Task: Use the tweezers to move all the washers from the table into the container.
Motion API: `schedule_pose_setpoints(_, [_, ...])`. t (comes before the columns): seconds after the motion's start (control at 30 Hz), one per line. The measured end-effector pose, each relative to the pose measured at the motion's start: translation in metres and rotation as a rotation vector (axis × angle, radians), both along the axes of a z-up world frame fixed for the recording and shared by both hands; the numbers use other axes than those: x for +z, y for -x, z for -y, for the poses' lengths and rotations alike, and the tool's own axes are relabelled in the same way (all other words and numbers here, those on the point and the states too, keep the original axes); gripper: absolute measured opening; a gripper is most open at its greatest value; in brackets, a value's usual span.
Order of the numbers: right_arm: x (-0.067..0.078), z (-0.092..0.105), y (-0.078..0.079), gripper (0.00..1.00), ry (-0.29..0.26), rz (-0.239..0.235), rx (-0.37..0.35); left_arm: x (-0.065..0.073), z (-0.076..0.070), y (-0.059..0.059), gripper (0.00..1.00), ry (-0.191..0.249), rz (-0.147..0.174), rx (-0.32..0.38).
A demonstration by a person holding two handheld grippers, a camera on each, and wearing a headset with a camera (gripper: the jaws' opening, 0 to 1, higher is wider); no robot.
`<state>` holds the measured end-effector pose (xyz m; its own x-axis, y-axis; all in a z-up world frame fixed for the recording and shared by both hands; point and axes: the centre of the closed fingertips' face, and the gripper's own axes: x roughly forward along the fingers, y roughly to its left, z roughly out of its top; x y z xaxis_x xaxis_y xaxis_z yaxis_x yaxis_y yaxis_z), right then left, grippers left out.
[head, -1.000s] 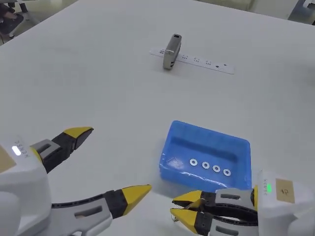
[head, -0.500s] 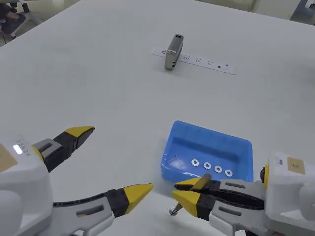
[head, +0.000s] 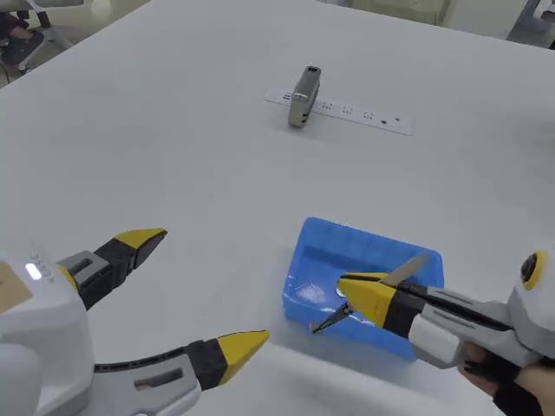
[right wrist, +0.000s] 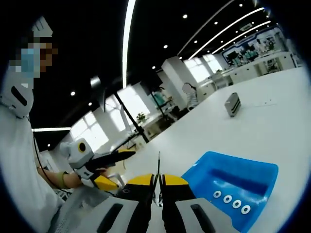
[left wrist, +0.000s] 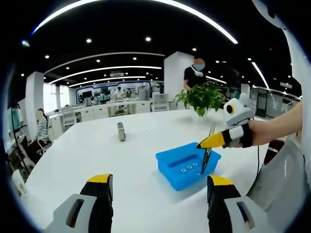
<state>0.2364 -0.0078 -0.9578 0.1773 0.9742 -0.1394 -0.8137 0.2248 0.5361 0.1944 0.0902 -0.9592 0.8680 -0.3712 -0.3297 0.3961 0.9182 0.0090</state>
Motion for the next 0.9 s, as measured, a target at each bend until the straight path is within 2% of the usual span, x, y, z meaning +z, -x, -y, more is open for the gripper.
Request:
schedule_pose_setpoints(0.37, [0.003, -0.002, -0.020, 0.03, -0.024, -0.021, -0.079, 0.000, 0.001, 0.000, 0.81, 0.001, -0.002, -0.003])
schedule_pose_setpoints(0.73, [-0.008, -0.007, -0.036, 0.03, 0.023, -0.006, -0.123, 0.001, 0.001, 0.000, 0.81, 0.006, 0.001, 0.002])
schedule_pose_setpoints(0.9, [-0.016, -0.007, -0.043, 0.03, 0.062, 0.025, -0.137, 0.002, 0.000, 0.000, 0.81, 0.007, 0.003, 0.003])
